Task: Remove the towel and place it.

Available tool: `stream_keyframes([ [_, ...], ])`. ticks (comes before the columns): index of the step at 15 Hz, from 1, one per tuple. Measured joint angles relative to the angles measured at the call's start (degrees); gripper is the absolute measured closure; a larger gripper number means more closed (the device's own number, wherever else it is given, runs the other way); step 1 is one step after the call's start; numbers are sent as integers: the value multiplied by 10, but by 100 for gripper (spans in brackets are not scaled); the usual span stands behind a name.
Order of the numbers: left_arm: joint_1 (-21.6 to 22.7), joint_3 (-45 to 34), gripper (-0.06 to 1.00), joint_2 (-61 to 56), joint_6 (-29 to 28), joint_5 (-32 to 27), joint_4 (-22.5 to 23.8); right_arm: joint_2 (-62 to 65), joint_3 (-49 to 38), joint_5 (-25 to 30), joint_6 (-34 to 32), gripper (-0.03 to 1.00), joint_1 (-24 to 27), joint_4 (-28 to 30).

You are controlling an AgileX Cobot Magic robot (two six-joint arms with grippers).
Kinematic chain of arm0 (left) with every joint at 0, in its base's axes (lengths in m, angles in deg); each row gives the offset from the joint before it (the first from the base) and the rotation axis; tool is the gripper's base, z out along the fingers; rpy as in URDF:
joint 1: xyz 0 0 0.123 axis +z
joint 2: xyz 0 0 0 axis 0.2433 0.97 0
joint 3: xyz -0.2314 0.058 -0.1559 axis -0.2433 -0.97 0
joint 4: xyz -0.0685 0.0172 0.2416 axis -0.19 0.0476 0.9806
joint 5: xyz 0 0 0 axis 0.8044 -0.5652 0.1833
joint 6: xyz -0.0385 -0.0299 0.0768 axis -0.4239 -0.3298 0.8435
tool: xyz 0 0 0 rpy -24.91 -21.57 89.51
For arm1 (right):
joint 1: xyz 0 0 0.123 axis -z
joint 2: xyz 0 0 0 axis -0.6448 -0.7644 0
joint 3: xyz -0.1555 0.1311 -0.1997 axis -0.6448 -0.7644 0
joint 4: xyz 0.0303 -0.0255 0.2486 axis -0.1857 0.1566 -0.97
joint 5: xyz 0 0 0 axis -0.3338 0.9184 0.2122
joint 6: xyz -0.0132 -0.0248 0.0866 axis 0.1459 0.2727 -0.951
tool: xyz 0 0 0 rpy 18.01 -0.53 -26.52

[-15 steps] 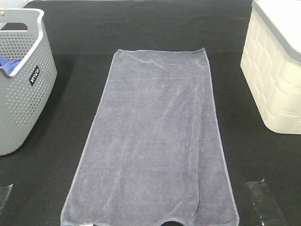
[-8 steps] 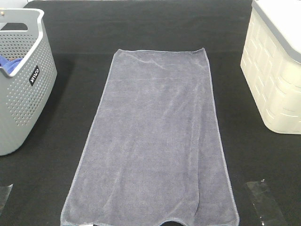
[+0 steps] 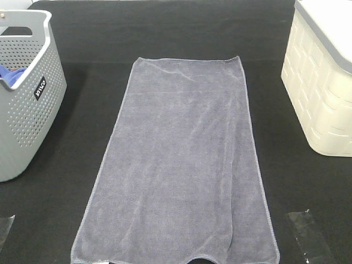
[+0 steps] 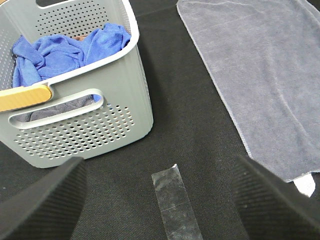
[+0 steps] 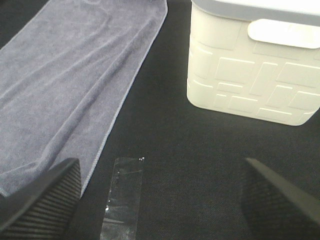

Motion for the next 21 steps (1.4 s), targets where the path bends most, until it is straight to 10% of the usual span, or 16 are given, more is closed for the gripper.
stream_keyframes([
  [21,-20,0,18,0,0,0,1,2,0,0,0,16,11,-7],
])
